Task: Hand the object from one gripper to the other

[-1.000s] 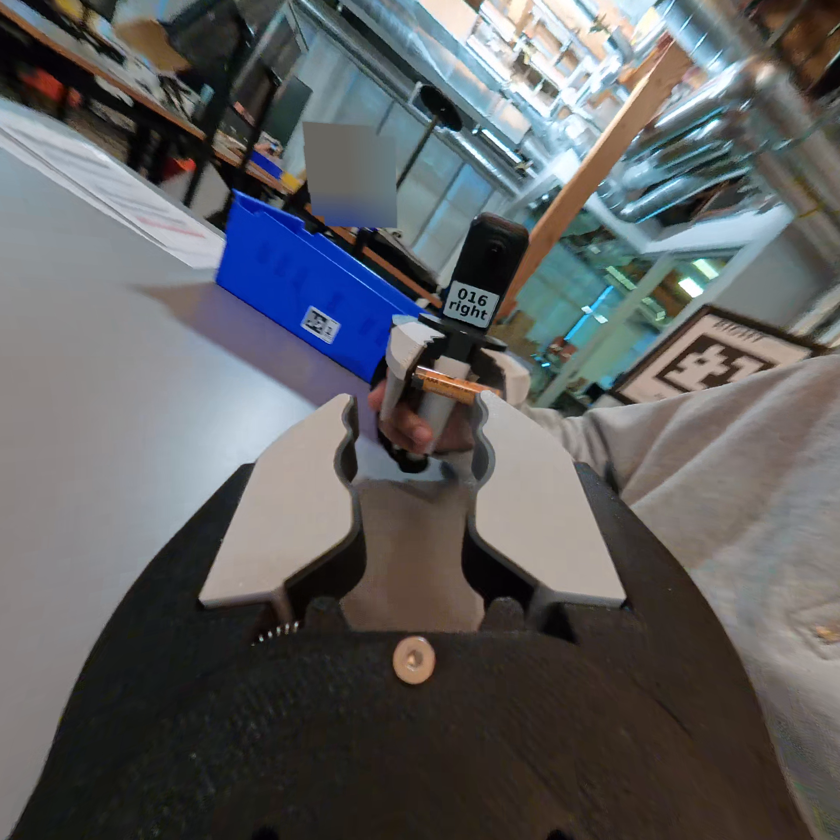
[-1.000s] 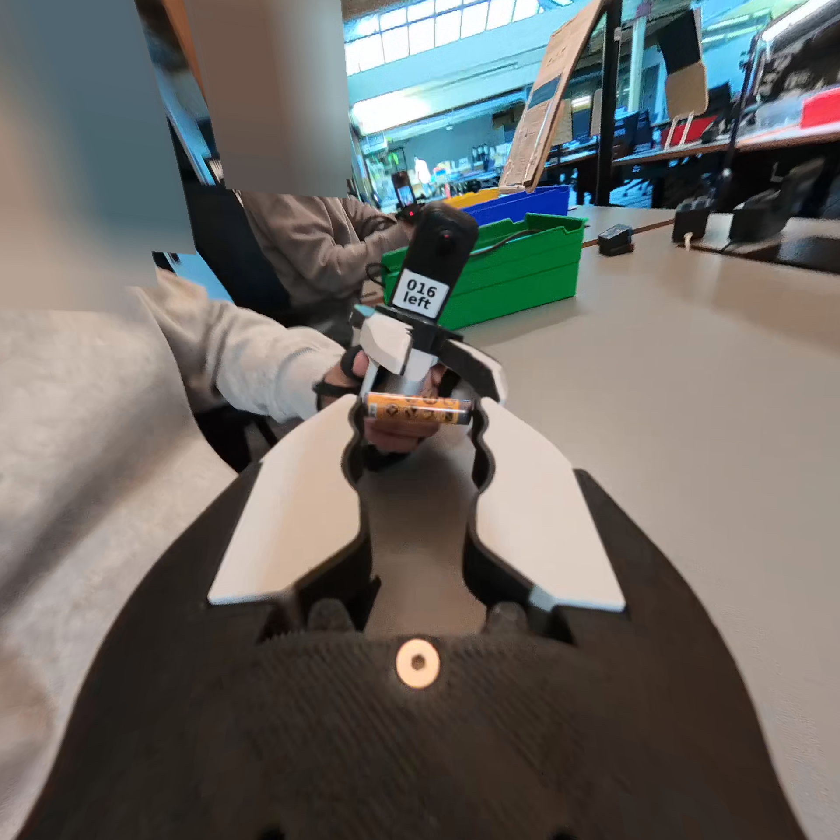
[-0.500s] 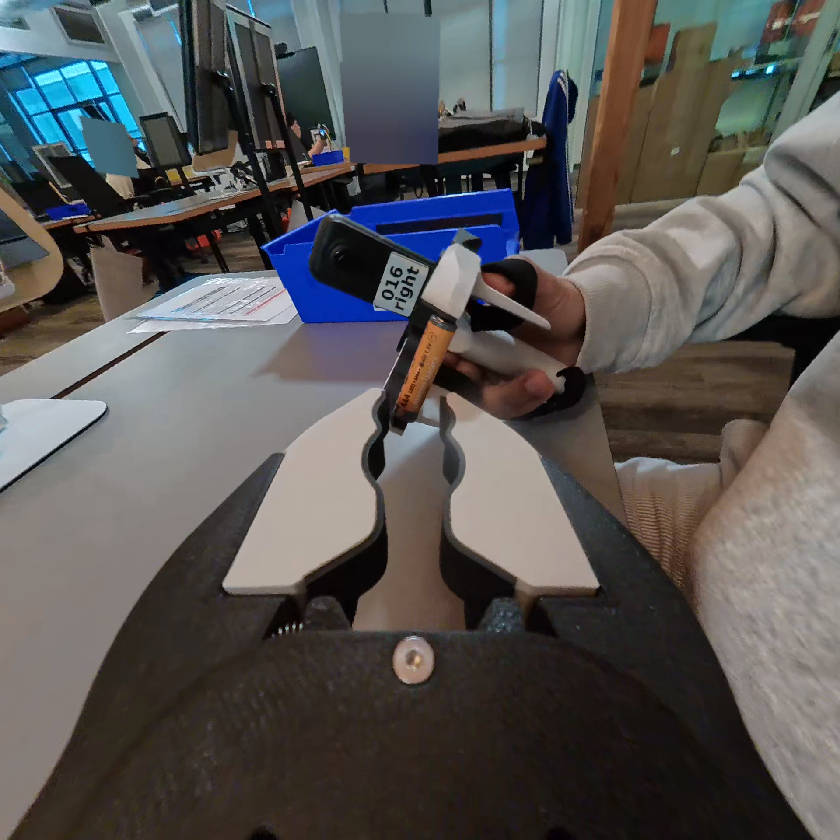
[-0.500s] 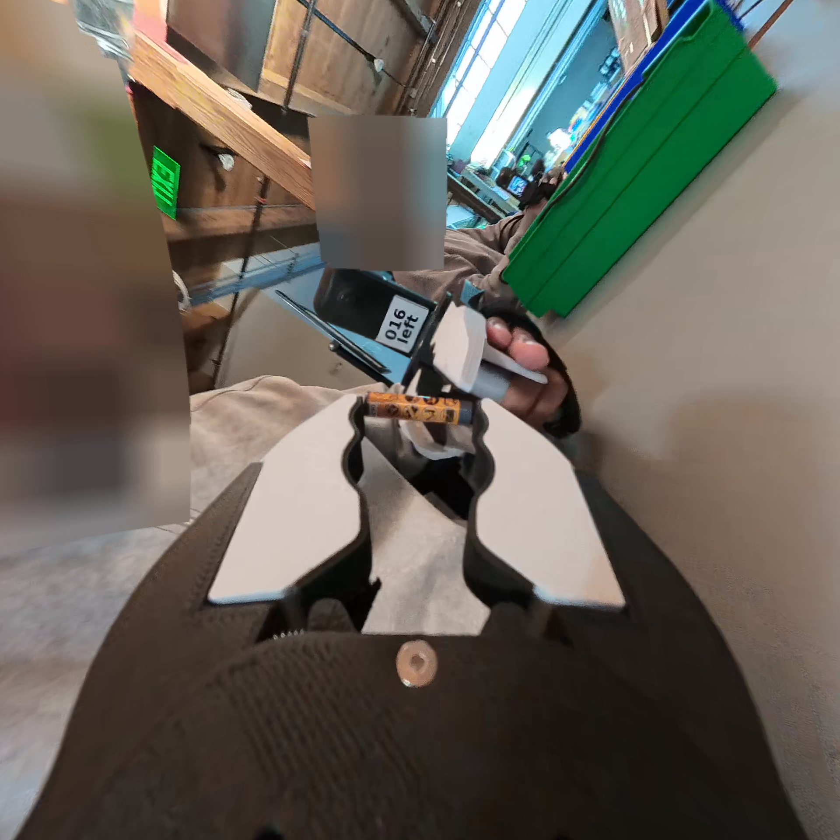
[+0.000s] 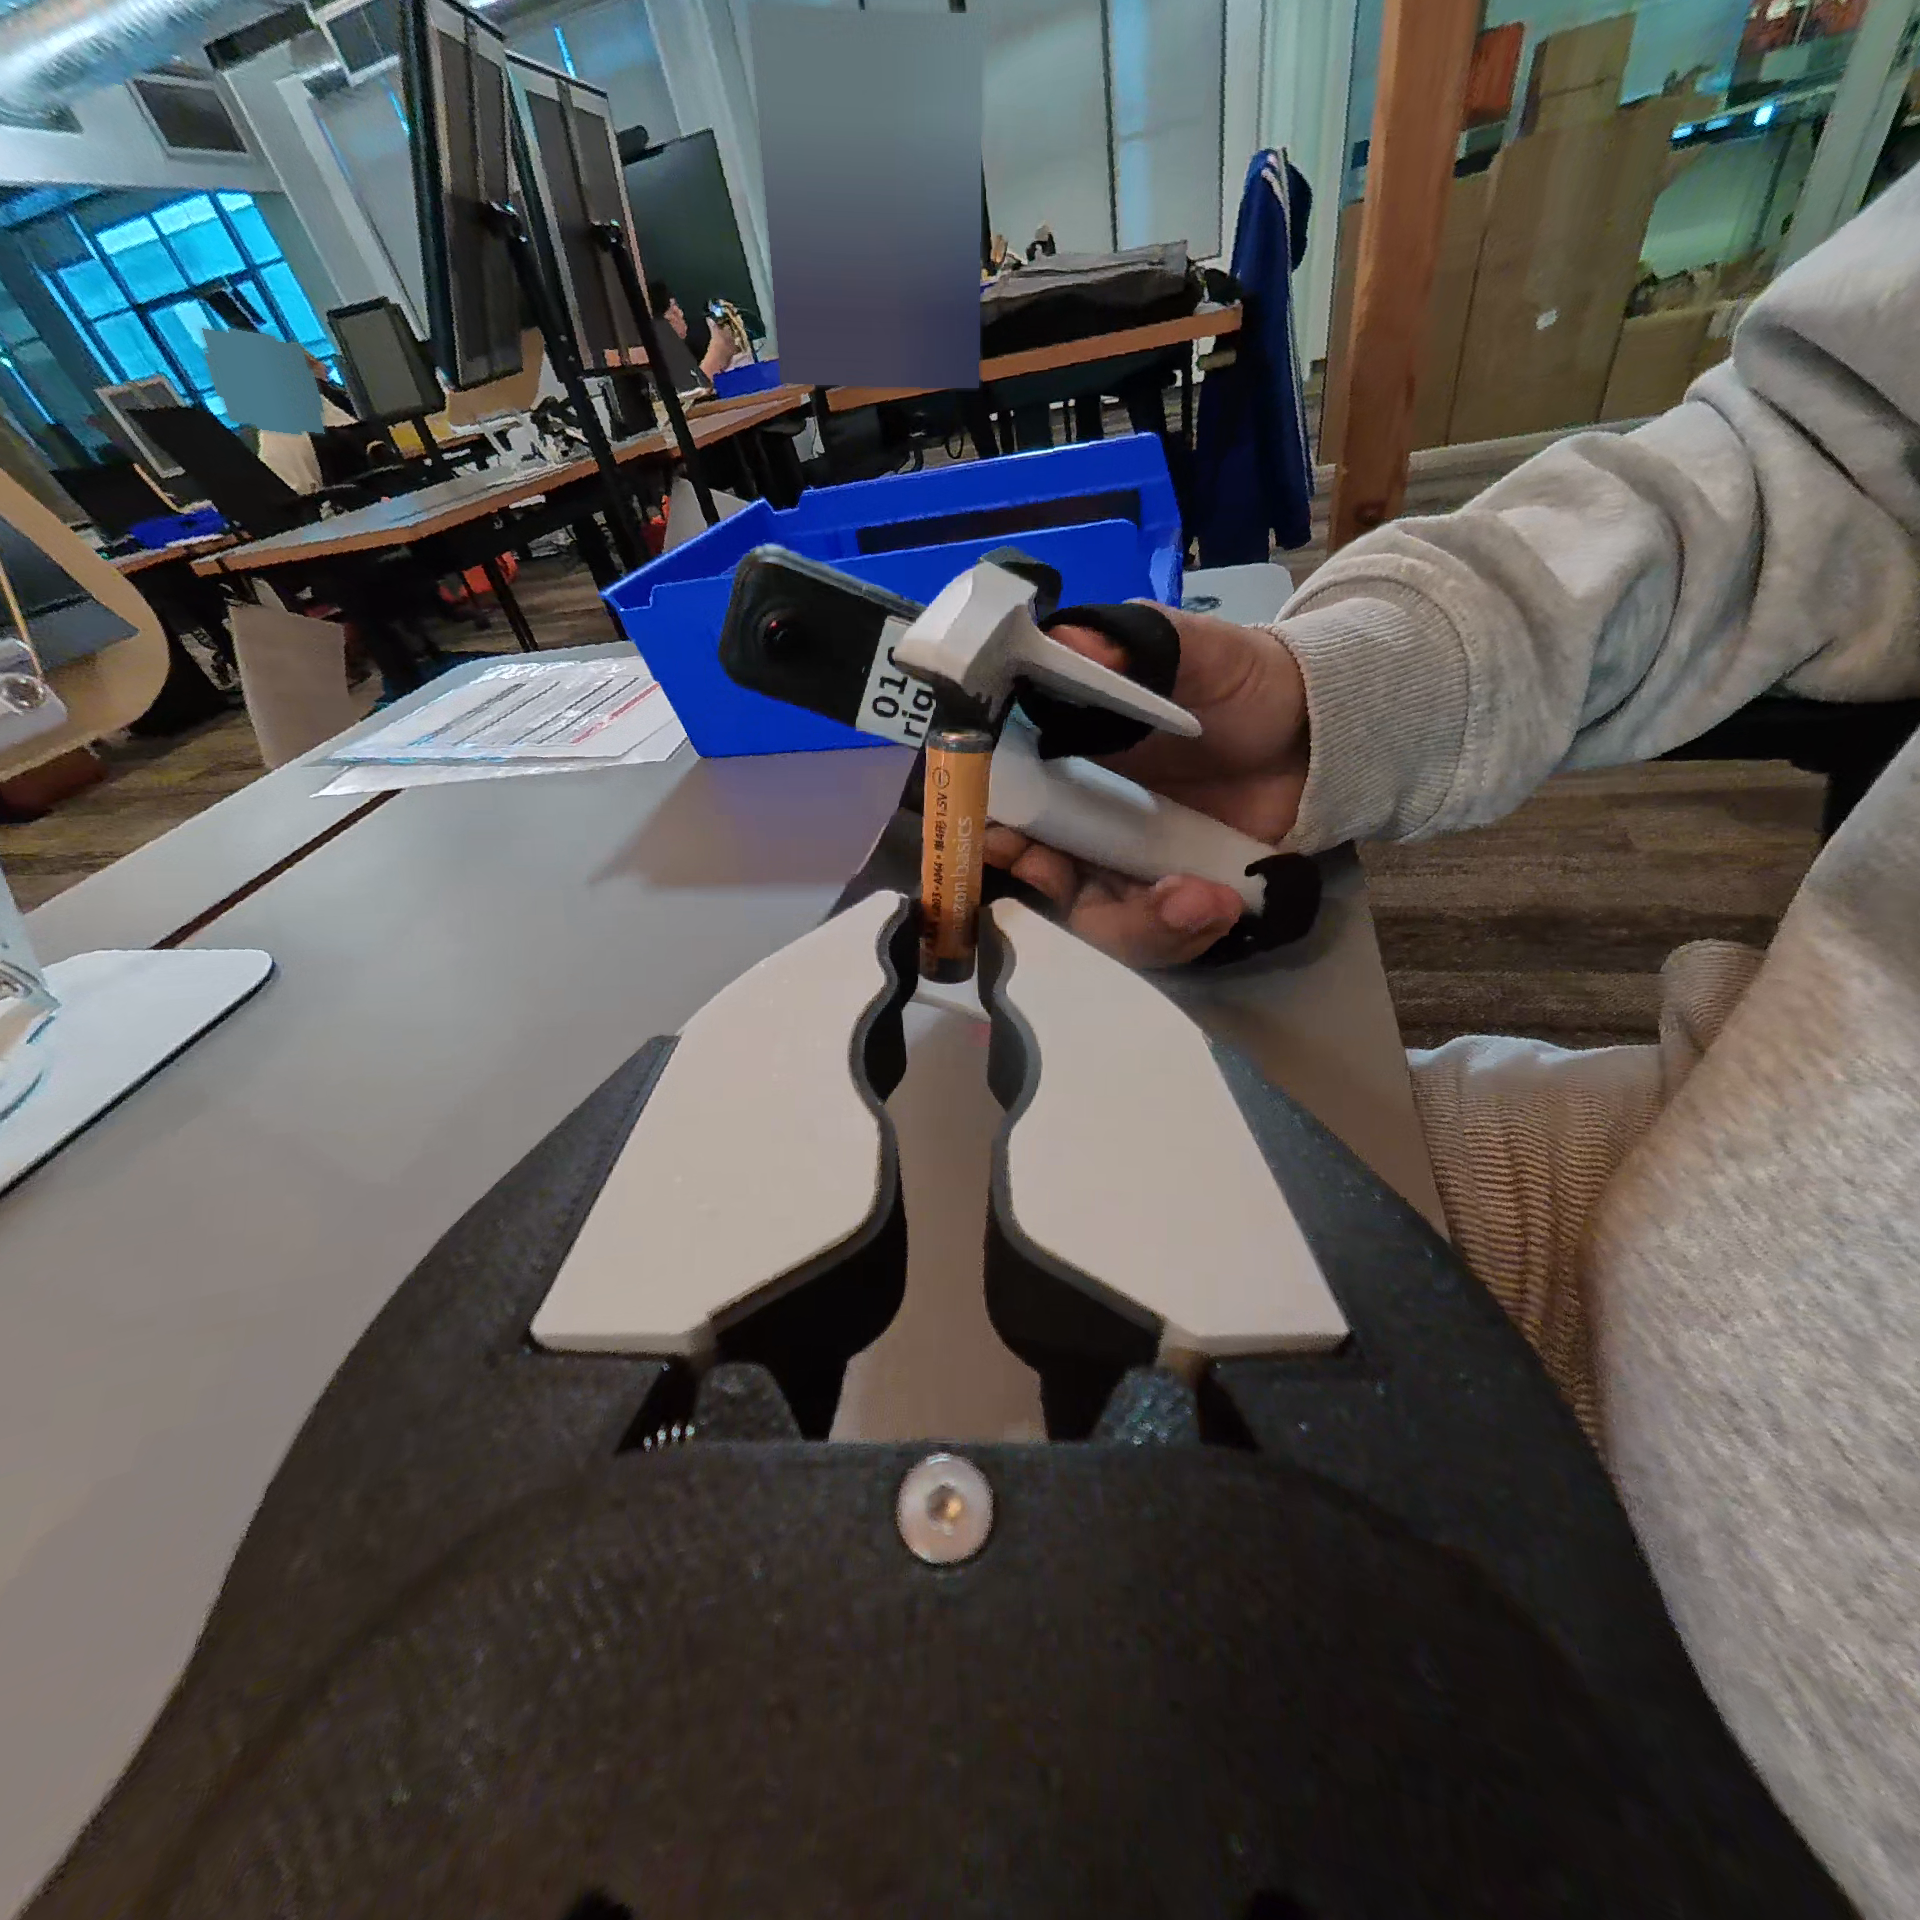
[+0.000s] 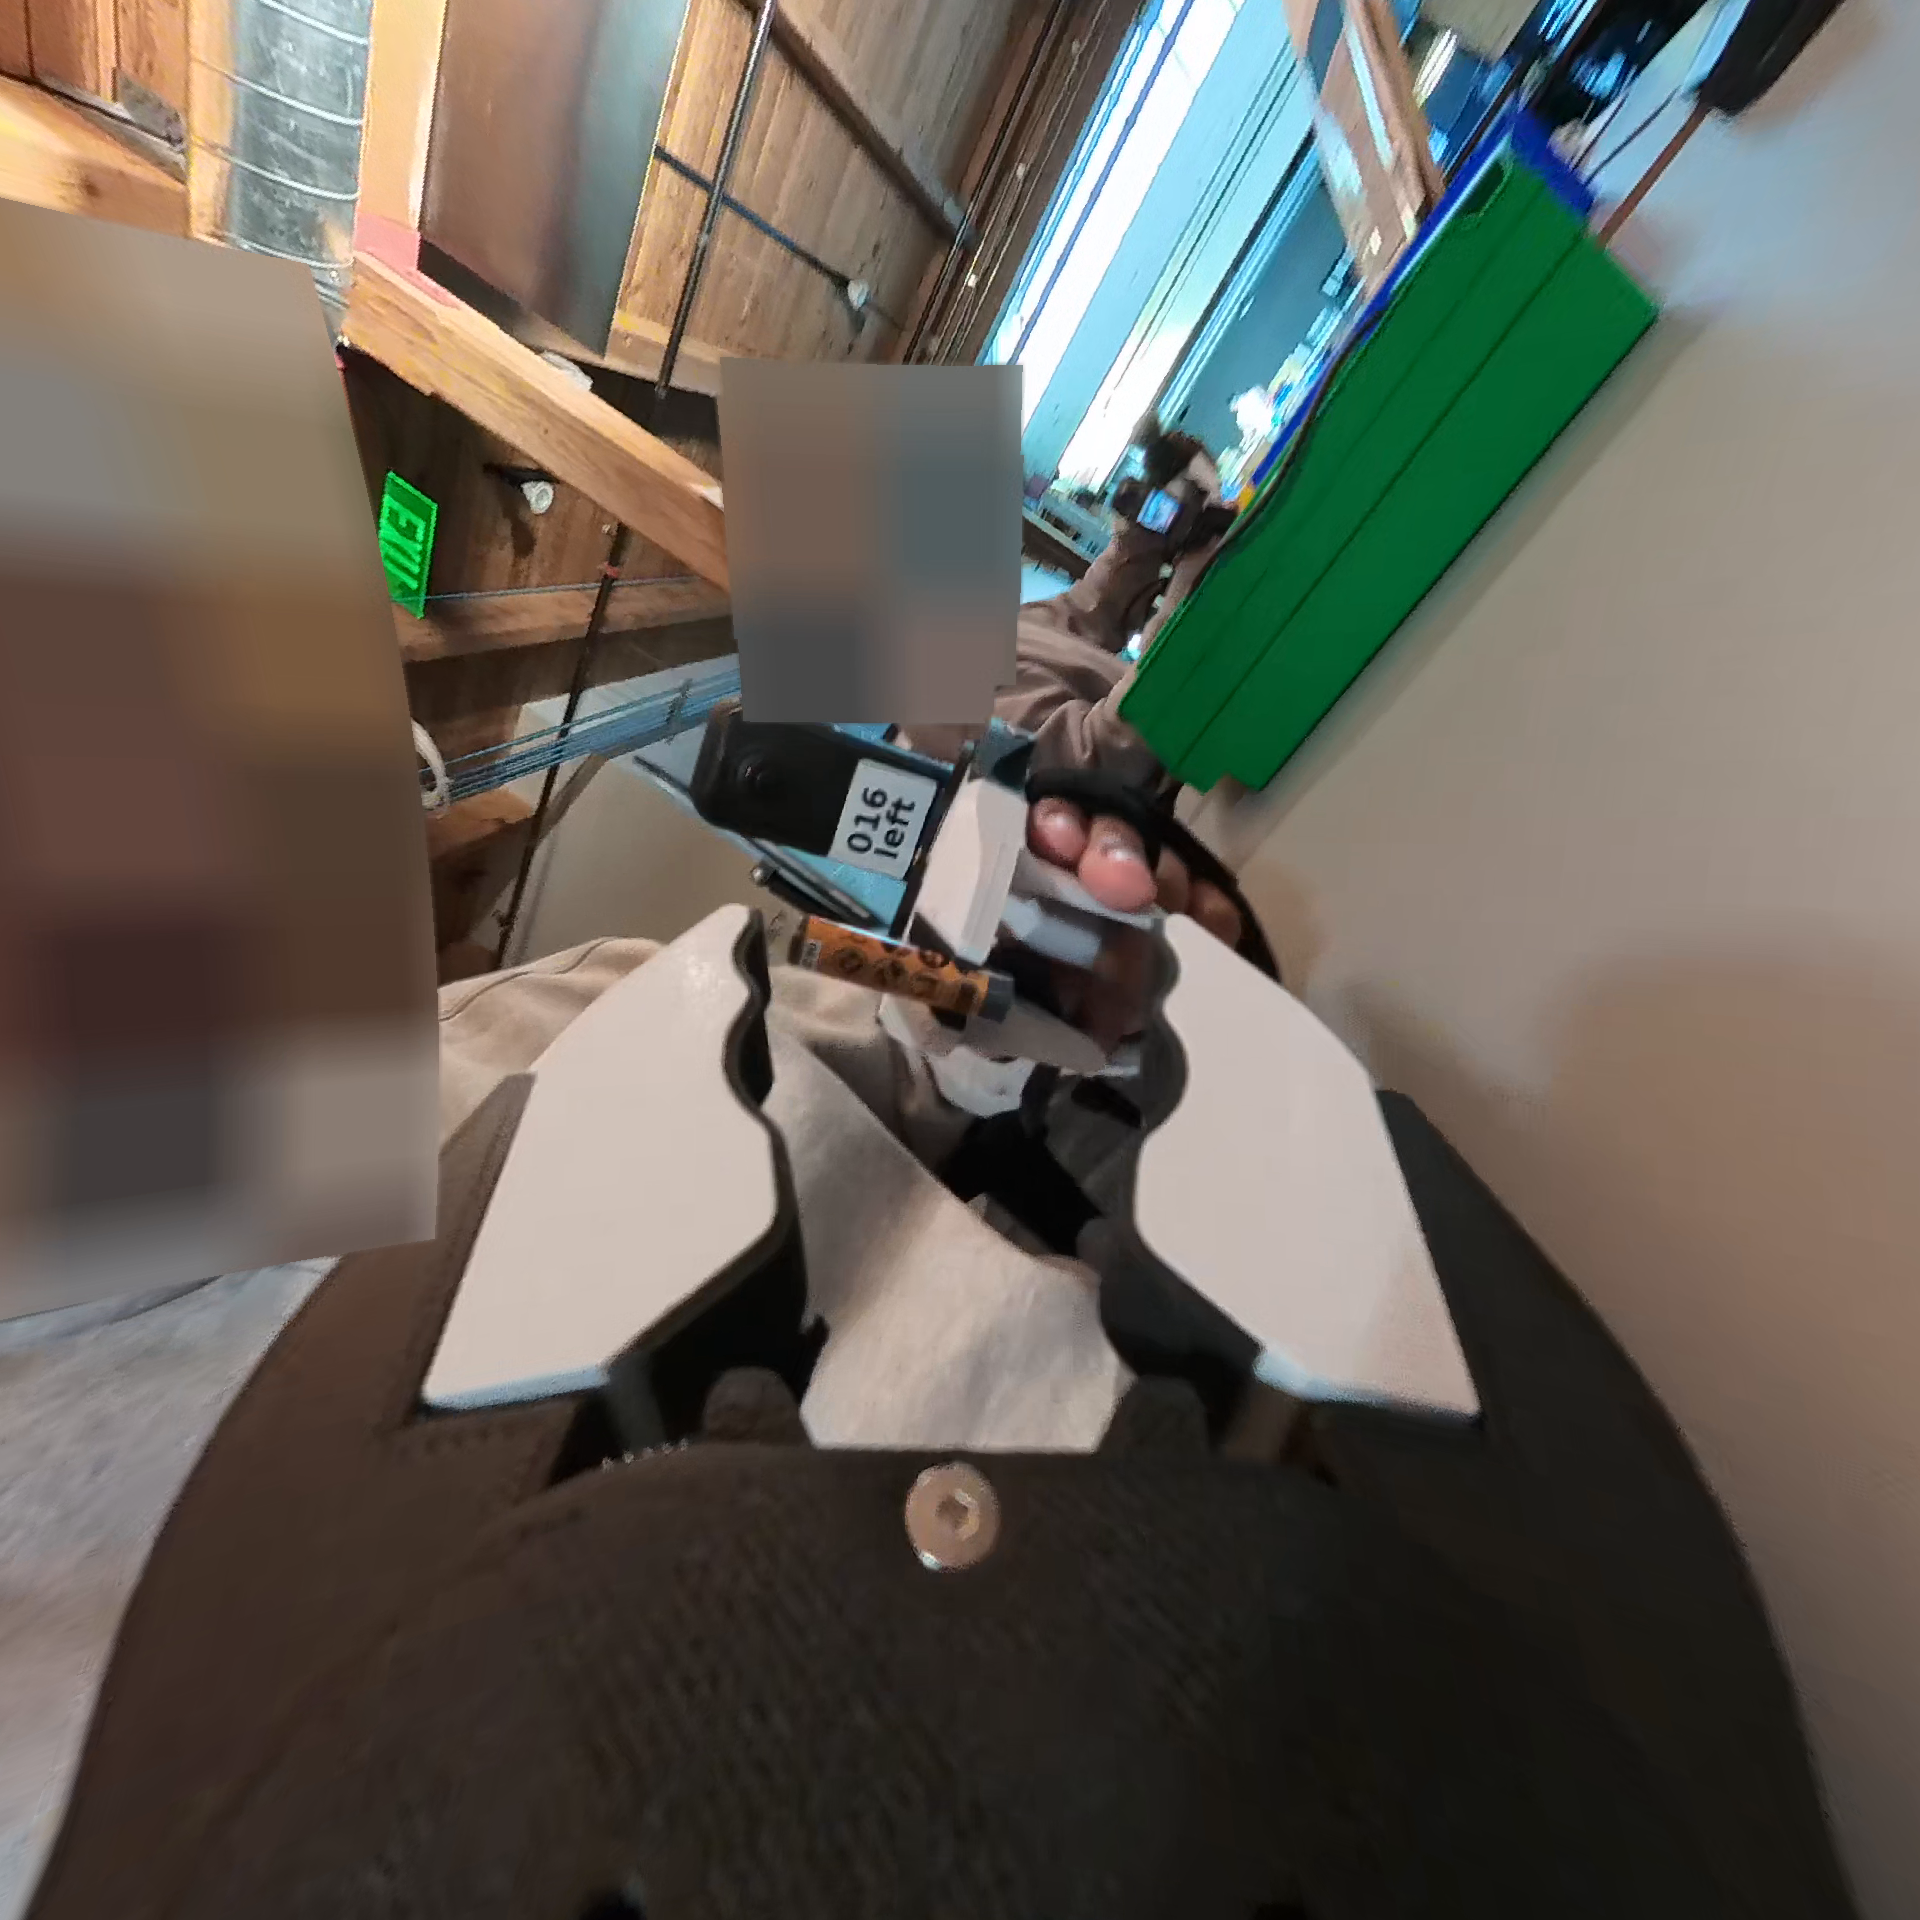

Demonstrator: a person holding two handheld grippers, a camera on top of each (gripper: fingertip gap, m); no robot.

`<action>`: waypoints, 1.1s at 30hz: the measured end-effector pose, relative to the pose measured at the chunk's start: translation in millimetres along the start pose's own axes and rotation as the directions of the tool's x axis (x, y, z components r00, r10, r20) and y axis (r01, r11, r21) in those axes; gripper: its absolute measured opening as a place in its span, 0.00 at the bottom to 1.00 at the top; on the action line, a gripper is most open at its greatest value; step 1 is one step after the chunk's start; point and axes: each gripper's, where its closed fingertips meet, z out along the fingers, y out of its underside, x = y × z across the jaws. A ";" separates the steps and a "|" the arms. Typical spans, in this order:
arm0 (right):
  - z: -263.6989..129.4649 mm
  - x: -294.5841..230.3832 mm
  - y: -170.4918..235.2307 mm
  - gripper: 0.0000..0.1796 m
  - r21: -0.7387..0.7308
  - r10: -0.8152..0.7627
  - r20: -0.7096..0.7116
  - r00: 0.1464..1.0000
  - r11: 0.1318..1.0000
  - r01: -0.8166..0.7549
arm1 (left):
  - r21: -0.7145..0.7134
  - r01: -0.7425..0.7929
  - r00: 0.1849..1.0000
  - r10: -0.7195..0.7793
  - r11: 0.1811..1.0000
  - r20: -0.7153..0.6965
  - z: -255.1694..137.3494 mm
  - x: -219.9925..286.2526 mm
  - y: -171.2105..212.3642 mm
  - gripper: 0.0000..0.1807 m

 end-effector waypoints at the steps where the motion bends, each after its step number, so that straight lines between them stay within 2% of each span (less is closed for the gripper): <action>1: -2.4 0.4 -4.7 0.39 0.023 -0.035 -0.015 0.999 0.999 0.036 | 0.005 0.026 1.000 -0.026 1.000 -0.007 -0.2 -0.6 -0.1 0.06; 6: -14.1 -6.8 -24.6 0.32 0.080 -0.302 -0.104 0.948 0.947 0.311 | 0.037 0.289 0.953 -0.284 0.957 -0.102 0.0 -1.2 0.1 0.06; 9: -14.4 -11.7 -26.3 0.29 0.059 -0.443 -0.145 0.885 0.889 0.454 | 0.051 0.445 0.888 -0.433 0.894 -0.155 -0.5 -4.4 0.2 0.06; 12: -10.7 -9.4 -21.5 0.26 -0.003 -0.542 -0.180 0.821 0.835 0.550 | 0.062 0.523 0.845 -0.509 0.850 -0.164 -1.2 -9.3 1.7 0.06; 17: -2.5 -2.7 -7.9 0.21 -0.129 -0.664 -0.201 0.720 0.747 0.652 | 0.038 0.549 0.824 -0.533 0.835 -0.193 0.9 -4.7 3.6 0.06; 22: 1.1 -2.1 -2.8 0.14 -0.177 -0.726 -0.193 0.660 0.687 0.705 | 0.010 0.557 0.810 -0.540 0.831 -0.228 4.0 3.7 4.7 0.06; 25: -0.1 -2.0 -1.7 0.07 -0.190 -0.728 -0.186 0.660 0.686 0.702 | -0.001 0.560 0.804 -0.543 0.829 -0.241 5.0 6.5 5.3 0.06; 31: 1.2 -3.9 -0.7 0.06 -0.184 -0.685 -0.180 0.706 0.728 0.660 | 0.012 0.546 0.815 -0.527 0.838 -0.239 5.2 6.5 3.9 0.06; 33: 0.2 -3.9 -1.5 0.06 -0.182 -0.675 -0.183 0.715 0.738 0.650 | 0.023 0.534 0.825 -0.515 0.845 -0.231 5.4 5.9 2.7 0.10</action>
